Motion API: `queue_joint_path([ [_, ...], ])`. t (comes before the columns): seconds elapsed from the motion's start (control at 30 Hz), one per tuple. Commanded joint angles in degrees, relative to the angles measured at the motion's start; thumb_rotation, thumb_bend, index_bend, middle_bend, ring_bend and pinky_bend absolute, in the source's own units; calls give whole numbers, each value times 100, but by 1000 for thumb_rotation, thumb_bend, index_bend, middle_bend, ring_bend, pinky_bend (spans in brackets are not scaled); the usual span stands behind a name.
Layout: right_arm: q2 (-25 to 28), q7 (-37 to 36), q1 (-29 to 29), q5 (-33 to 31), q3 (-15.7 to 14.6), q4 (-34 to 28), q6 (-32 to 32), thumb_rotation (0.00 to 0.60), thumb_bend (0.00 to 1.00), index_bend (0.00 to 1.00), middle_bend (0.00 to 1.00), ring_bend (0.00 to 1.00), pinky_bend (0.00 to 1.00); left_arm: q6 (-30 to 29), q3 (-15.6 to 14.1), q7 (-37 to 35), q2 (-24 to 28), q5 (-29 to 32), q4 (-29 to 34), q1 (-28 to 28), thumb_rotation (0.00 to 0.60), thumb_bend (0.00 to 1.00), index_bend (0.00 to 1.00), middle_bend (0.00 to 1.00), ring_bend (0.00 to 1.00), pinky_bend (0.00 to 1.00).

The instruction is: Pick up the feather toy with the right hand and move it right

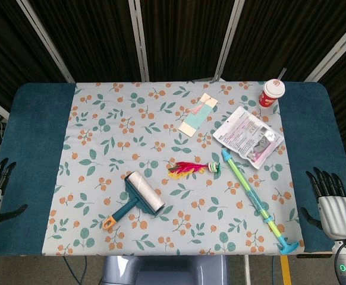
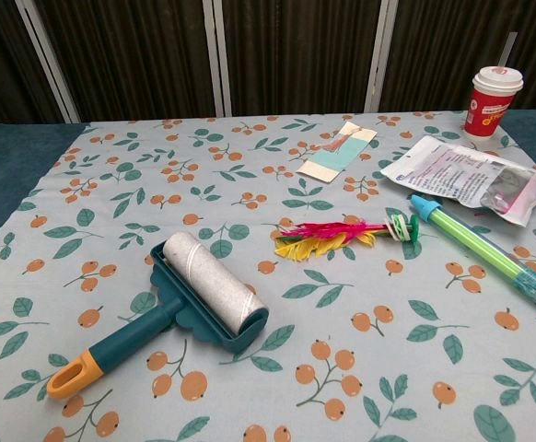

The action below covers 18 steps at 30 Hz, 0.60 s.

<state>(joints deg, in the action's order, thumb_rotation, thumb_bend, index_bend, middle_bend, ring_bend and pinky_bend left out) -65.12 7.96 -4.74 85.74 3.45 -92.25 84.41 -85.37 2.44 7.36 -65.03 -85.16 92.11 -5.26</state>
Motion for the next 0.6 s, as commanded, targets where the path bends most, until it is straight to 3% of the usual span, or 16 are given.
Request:
queue_joint_path([
  [0.03,-1,-2,-1,-1,0,1,-3,600,184,71,0,0,0,0,0,1,0,0,0,0,553,128,21,0,0,0],
  [0.6,-48,-62,-25,70,24,-17,45,600,183,72,0,0,0,41,16,-6,4,40,2,-17,553,127,27,0,0,0],
])
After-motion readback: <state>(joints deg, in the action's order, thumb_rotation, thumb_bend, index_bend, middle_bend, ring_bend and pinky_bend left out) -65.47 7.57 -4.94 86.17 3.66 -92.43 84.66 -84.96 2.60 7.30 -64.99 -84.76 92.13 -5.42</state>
